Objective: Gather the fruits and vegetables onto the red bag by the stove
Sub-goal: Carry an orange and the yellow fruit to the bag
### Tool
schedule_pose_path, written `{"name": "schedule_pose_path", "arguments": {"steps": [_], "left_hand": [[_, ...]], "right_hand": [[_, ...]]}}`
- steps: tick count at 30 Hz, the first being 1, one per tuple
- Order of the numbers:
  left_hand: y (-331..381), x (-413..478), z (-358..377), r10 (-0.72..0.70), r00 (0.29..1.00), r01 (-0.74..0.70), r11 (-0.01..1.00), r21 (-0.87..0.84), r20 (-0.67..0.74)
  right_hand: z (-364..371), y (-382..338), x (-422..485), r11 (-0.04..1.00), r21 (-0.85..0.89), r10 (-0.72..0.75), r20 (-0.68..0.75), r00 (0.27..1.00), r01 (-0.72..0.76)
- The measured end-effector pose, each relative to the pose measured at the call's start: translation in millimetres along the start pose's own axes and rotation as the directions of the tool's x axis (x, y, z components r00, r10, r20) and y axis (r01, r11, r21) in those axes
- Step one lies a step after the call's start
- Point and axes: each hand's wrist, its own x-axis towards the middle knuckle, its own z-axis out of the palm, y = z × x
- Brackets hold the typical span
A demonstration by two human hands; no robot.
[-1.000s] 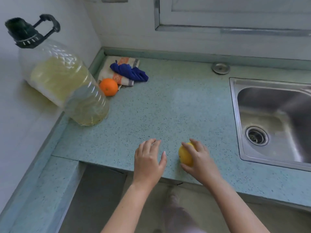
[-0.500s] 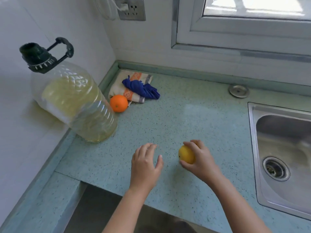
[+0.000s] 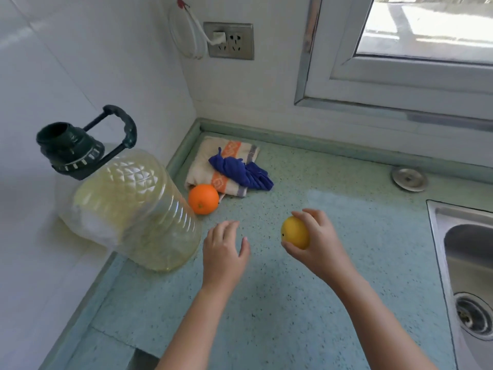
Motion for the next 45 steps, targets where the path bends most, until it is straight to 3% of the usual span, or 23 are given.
{"name": "schedule_pose_path", "arguments": {"steps": [8, 31, 38, 45], "left_hand": [[-25.8, 78.2, 15.0, 0.095, 0.994, -0.087, 0.987, 0.136, -0.052], [-61.1, 133.1, 52.9, -0.262, 0.961, 0.278, 0.914, 0.297, -0.094], [-61.8, 133.4, 53.2, -0.274, 0.958, 0.288, 0.894, 0.344, -0.091], [-48.9, 123.4, 44.1, -0.243, 0.967, 0.254, 0.932, 0.258, -0.074]], "right_hand": [[8.6, -13.8, 56.2, 1.0, 0.006, 0.019, 0.003, 1.0, -0.019], [44.0, -3.3, 114.3, 1.0, -0.016, 0.014, 0.076, 0.997, -0.012], [44.3, -1.5, 111.3, 1.0, 0.01, 0.018, 0.058, 0.998, -0.018], [36.1, -5.8, 100.1, 1.0, 0.019, 0.01, 0.018, 1.0, -0.01]]}}
